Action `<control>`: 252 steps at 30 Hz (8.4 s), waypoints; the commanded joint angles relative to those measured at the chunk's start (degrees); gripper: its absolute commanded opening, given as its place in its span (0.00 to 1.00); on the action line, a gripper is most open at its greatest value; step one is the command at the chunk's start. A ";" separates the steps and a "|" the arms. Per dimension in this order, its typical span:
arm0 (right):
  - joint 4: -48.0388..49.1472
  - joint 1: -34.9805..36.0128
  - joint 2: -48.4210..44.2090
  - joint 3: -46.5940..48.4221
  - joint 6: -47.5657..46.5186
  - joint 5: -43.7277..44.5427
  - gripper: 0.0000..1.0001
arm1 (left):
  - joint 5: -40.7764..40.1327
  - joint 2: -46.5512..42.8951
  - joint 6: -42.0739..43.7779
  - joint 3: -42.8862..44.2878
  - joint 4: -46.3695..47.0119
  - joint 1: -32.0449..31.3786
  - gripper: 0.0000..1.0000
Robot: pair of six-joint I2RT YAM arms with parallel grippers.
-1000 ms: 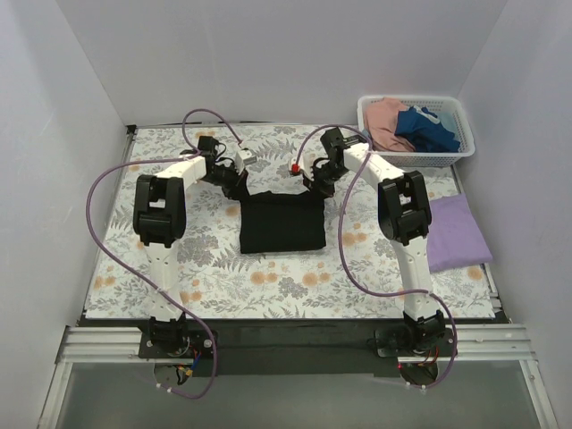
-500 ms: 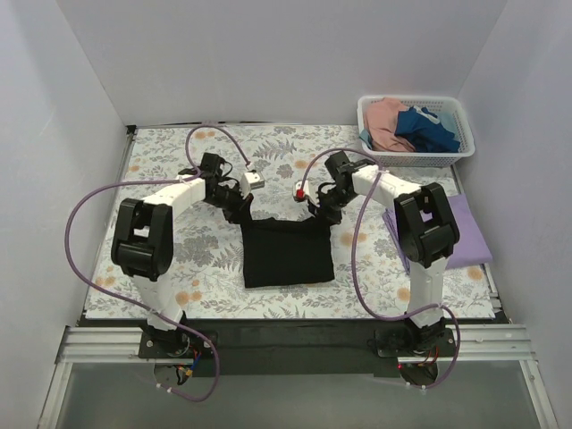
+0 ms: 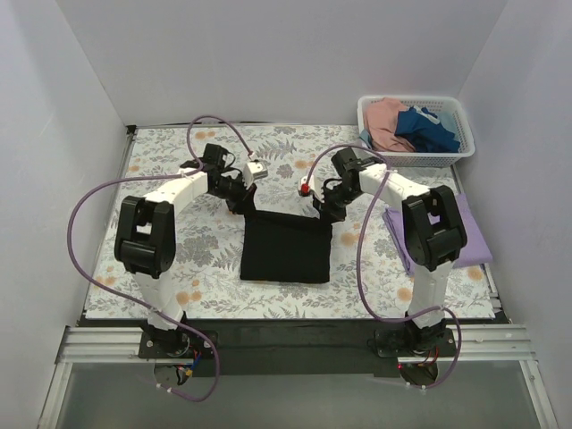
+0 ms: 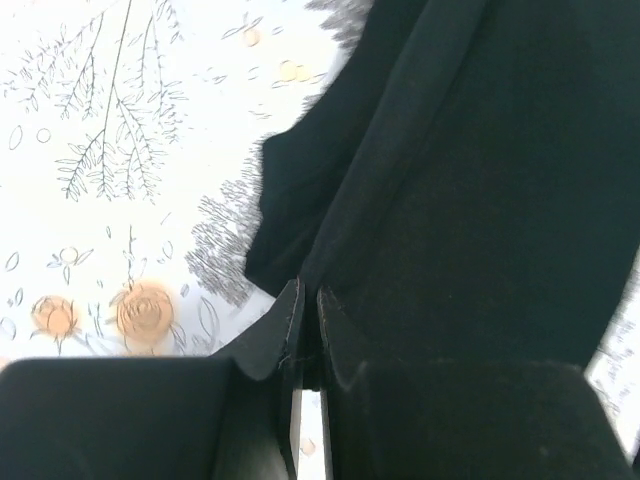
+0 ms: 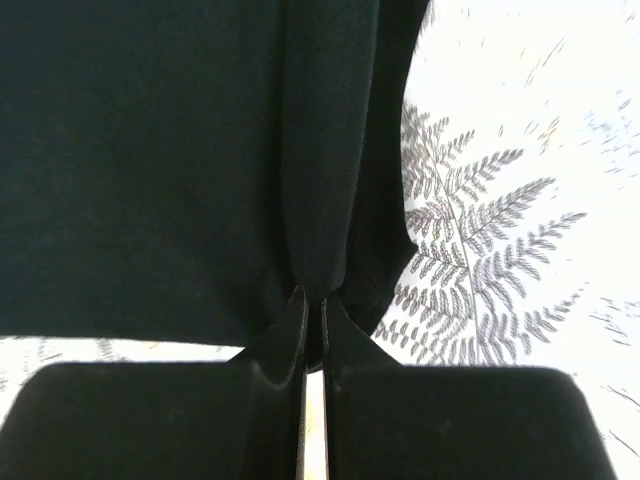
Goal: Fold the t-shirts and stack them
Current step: Fold the tshirt, then neatly place the folded tshirt to the corner
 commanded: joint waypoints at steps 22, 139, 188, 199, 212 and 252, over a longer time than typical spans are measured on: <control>-0.81 -3.28 -1.27 4.62 2.15 1.92 0.01 | 1.91 -1.15 -2.19 6.06 2.04 -1.07 0.00; 42.85 -10.22 15.41 4.79 68.30 -21.80 0.51 | 16.59 22.99 -68.98 12.97 39.31 0.68 0.43; 26.87 -26.92 -23.95 -24.39 63.93 0.01 0.97 | -43.88 11.87 -9.04 -4.31 49.68 -40.45 0.38; 26.17 -29.21 -24.21 -23.16 64.02 -3.24 0.97 | -34.93 4.14 -14.05 -5.26 40.01 -40.71 0.39; 24.59 -30.53 -24.57 -25.70 64.36 -6.23 0.96 | -24.63 -3.09 -13.09 -12.94 35.96 -39.04 0.40; 55.70 -22.18 -20.97 -45.04 99.52 -9.32 0.97 | -26.13 -1.14 -18.18 -10.73 46.60 -40.63 0.00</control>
